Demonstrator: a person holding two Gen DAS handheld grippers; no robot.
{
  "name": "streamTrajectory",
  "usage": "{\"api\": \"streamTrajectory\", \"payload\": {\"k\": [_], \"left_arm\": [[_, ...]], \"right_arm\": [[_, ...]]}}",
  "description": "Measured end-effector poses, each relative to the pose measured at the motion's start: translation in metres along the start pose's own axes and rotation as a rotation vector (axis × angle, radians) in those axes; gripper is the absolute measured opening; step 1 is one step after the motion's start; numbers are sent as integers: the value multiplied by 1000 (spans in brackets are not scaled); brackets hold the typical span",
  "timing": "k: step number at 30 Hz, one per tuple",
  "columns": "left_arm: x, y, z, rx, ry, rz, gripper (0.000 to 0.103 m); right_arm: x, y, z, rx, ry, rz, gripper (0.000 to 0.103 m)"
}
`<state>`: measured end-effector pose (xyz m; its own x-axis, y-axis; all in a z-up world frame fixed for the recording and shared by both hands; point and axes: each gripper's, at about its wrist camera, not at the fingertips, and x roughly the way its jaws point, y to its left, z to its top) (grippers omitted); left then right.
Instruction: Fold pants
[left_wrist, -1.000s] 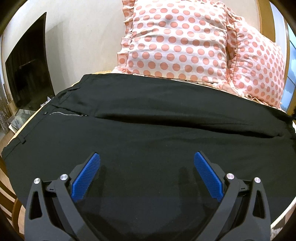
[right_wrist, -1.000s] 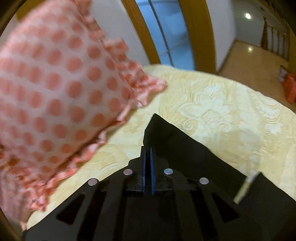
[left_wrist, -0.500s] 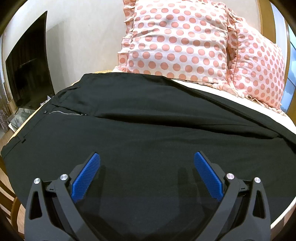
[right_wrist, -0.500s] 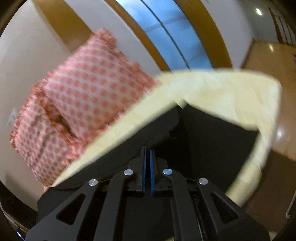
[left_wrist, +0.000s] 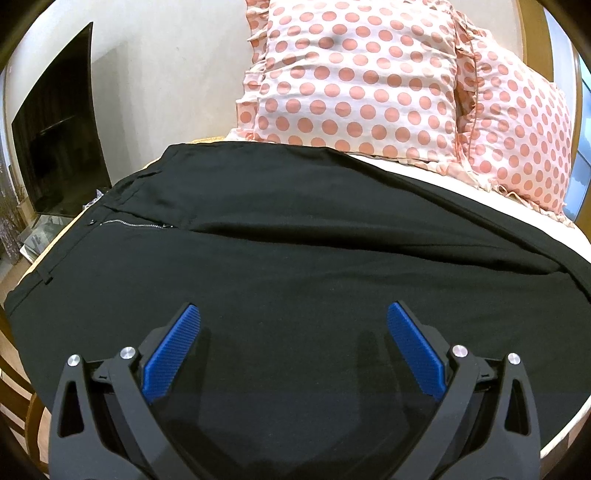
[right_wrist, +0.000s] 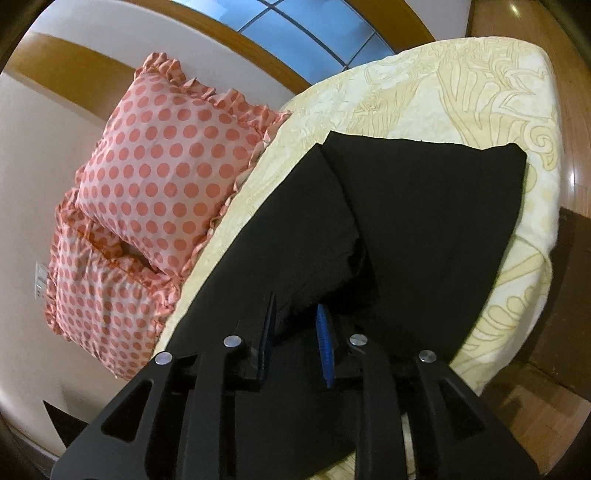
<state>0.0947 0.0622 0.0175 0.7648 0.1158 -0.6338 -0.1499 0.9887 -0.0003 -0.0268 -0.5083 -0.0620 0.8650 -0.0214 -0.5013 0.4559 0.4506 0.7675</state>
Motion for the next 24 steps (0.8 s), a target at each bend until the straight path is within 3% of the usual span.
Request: {"api": "streamTrajectory", "payload": {"k": [5,6,7,9,15,18,21,24], "left_arm": [[3,6,0,-36,24,-32,101],[3,8,1,-46,29,-40,101],[4,9,1,-53,33,-44,101],[4,11,1,-64,40,-52,101],[-2,15,4,-52,58,-47,101],[-9,23,14,-64,56,-63,101],[-14,33,34,-74,36,-60,101],[-13,45,58,-104,43,-67,101]], "right_arm": [[8,2,4,17,-31,24,20],[12,0,5,32,-20,37,16],[17,-2,8,52,-4,52,5],[17,-6,15,95,-5,100,3],[-42,11,32,17,-161,241,2],[-52,-4,26,21,-150,187,2],[-41,-33,16,73,-85,102,2],[-30,-48,10,104,-54,76,2]]}}
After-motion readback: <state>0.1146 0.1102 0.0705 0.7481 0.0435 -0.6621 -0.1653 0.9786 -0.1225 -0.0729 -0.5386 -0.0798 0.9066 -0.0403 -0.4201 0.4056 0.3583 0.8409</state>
